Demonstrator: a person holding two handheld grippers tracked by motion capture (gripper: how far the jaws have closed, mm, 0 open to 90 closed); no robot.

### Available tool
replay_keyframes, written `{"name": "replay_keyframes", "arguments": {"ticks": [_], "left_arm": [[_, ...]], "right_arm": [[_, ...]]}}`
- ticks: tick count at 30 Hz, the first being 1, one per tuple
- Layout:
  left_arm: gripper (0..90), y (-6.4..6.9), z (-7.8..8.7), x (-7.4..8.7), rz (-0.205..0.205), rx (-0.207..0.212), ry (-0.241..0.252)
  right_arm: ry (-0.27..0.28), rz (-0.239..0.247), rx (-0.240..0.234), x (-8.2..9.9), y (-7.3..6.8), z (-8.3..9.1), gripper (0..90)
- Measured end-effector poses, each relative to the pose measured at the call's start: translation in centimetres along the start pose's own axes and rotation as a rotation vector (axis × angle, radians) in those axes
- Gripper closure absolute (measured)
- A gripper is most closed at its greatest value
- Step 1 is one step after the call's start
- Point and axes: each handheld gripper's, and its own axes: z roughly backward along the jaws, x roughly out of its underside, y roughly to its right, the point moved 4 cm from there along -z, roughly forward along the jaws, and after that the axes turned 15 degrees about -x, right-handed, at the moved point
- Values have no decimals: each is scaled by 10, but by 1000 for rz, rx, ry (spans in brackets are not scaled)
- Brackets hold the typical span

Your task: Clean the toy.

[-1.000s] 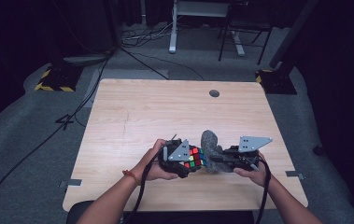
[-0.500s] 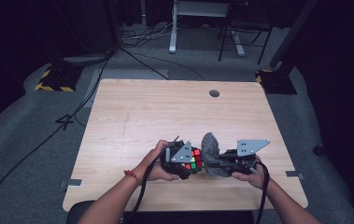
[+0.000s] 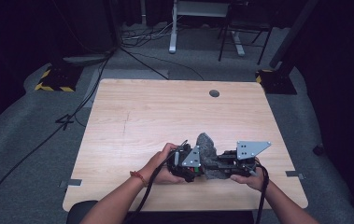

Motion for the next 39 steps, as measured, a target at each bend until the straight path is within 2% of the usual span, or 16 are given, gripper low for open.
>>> {"name": "replay_keyframes", "arguments": {"ticks": [2, 5, 6, 8, 12, 15, 18, 22, 24, 26, 27, 30, 31, 36, 37, 39], "left_arm": [[333, -3, 2, 1, 8, -4, 11], [333, -13, 10, 2, 52, -15, 47], [333, -15, 12, 2, 53, -22, 51], [334, -18, 15, 3, 51, -45, 56], [334, -22, 21, 5, 56, -63, 60], [334, -27, 28, 6, 73, -73, 75], [334, -34, 35, 7, 102, -87, 104], [334, -35, 40, 4, 137, -74, 159], [333, -32, 39, 1, 130, -57, 171], [332, -29, 37, 1, 109, -55, 156], [331, -28, 35, 2, 93, -57, 152], [329, -27, 34, 6, 100, -42, 144], [328, -27, 33, 7, 108, -35, 142], [325, -24, 27, 8, 93, -31, 119], [325, -24, 26, 9, 106, -23, 118], [322, -23, 24, 9, 105, -6, 109]], "right_arm": [[6, -9, 27, 1, 3, 7, 789], [9, -33, 71, 2, 7, 19, 790], [2, -37, 84, 3, 9, 22, 790], [-11, -42, 106, 4, 11, 24, 791], [-43, -63, 148, 10, 18, 26, 791], [-59, -92, 167, 14, 23, 27, 791], [-102, -119, 203, 20, 29, 27, 791], [-92, -160, 175, 27, 34, 25, 790], [-74, -178, 129, 28, 33, 20, 790], [-71, -181, 96, 27, 31, 18, 790], [-42, -176, 57, 25, 28, 17, 790], [-16, -159, 27, 20, 23, 20, 790], [17, -160, 10, 19, 23, 22, 791], [34, -138, -11, 15, 19, 23, 791], [32, -134, -12, 15, 19, 22, 791], [45, -129, -28, 13, 17, 20, 792]]}}
